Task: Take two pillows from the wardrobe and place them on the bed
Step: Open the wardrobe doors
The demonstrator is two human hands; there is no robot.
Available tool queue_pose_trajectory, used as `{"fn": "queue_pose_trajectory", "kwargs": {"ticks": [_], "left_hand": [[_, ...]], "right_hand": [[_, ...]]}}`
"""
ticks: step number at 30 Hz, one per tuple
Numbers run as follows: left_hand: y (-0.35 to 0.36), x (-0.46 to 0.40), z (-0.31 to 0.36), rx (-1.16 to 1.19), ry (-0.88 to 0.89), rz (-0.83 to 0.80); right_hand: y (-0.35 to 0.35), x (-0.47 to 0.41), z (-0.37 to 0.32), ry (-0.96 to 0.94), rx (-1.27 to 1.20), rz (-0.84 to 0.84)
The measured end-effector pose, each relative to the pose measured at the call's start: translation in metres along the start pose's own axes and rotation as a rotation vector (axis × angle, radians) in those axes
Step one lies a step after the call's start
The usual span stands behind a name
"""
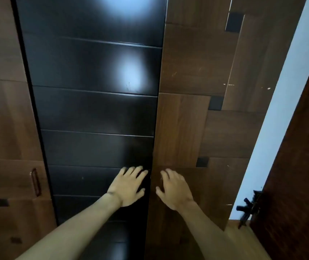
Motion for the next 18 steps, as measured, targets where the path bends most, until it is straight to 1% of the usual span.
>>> {"fn": "queue_pose_trajectory", "kwargs": {"ticks": [1,3,6,7,9,12,15,18], "left_hand": [[0.000,-0.003,0.001,-0.135,0.026,0.047],[0.008,-0.010,0.006,-0.395,0.093,0.053],[0.030,-0.021,0.012,-0.715,0.168,-0.024],[0.036,-0.023,0.014,-0.762,0.178,-0.056],[0.046,-0.029,0.014,-0.782,0.160,-0.102],[0.060,-0.041,0.017,-0.775,0.138,-0.167],[0.072,-0.049,0.022,-0.809,0.062,-0.235],[0.079,-0.051,0.024,-0.834,0.005,-0.304]], "right_hand": [[0.002,-0.001,-0.007,-0.057,0.137,0.030],[0.010,-0.004,-0.017,-0.129,0.346,0.053],[0.028,-0.012,-0.028,-0.245,0.625,0.000],[0.036,-0.015,-0.030,-0.279,0.720,-0.047],[0.047,-0.022,-0.028,-0.307,0.858,-0.094],[0.059,-0.034,-0.016,-0.272,0.933,-0.180],[0.066,-0.042,-0.005,-0.308,1.052,-0.268],[0.066,-0.047,-0.001,-0.317,1.080,-0.268]]}}
Point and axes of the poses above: each hand's wrist, its own x-axis away from the middle knuckle, its own y-axis out of the palm, z = x × y, the point moved 7 cm from there along -x, towards the middle knuckle, and after that the axes turned 12 degrees about -z, right-handed, at the moved point
